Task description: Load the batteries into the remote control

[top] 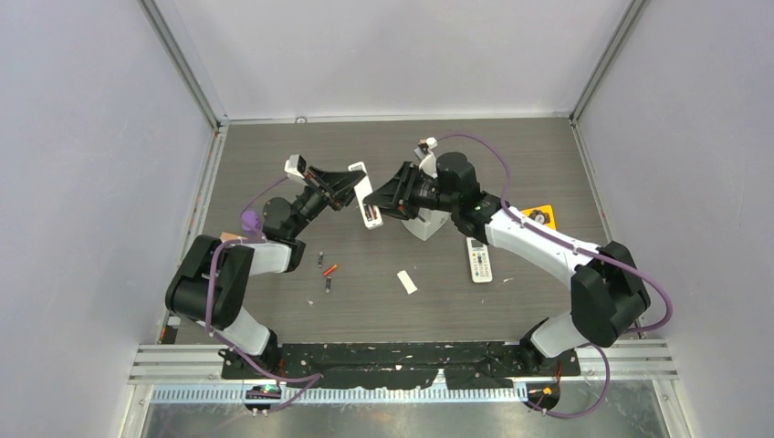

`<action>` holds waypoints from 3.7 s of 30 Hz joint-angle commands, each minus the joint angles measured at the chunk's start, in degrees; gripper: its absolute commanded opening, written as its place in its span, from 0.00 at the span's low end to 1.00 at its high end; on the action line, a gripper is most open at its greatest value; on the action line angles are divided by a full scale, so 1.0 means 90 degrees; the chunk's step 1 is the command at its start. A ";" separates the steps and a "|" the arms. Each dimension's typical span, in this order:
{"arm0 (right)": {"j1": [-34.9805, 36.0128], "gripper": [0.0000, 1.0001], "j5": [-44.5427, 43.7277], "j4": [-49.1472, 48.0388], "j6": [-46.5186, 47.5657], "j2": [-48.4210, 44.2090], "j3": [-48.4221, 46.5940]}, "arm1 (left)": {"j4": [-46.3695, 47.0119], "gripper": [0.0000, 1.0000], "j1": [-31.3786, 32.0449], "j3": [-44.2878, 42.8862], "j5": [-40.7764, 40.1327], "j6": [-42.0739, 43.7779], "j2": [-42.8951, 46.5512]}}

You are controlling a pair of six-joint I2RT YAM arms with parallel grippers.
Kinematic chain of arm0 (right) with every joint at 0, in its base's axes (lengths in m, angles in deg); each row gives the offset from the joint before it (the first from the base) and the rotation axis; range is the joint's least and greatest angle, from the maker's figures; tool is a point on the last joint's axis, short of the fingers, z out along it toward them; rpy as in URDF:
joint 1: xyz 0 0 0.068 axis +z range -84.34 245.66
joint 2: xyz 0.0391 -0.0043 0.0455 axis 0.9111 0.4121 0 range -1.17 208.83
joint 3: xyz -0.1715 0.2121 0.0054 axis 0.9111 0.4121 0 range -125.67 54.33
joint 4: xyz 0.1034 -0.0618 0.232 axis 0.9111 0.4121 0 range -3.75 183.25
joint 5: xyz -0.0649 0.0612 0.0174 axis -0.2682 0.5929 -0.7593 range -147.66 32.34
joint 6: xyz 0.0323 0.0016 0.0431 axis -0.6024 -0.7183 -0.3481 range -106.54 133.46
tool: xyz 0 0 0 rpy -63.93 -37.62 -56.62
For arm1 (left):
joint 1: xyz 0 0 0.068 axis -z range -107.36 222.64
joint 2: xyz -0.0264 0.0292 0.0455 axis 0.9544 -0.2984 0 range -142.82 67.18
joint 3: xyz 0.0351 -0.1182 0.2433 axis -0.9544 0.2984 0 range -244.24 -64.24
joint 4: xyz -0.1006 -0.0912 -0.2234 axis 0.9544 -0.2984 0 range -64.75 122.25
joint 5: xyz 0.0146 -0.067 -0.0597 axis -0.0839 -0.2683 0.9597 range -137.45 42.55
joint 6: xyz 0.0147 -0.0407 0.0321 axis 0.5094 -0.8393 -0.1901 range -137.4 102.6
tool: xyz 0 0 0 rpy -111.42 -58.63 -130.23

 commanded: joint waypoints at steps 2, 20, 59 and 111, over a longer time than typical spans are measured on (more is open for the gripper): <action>0.0173 0.35 -0.0071 0.0702 0.0465 -0.0193 0.0331 | 0.0704 0.00 -0.0016 -0.0263 -0.0358 -0.0202 0.0167; 0.0194 0.78 -0.0593 0.0312 0.0742 -0.0453 0.0025 | 0.0707 0.00 -0.0016 0.0121 -0.0353 -0.0143 0.0168; 0.2427 0.61 -0.3845 0.3216 0.3523 0.2597 -0.2985 | -1.1380 0.00 -0.2056 -0.1313 -0.2022 0.5661 0.4946; 0.2397 0.05 -0.5613 0.3628 0.3669 0.3436 -0.3589 | -0.9529 0.00 -0.2082 -0.0864 0.0270 0.7729 0.5311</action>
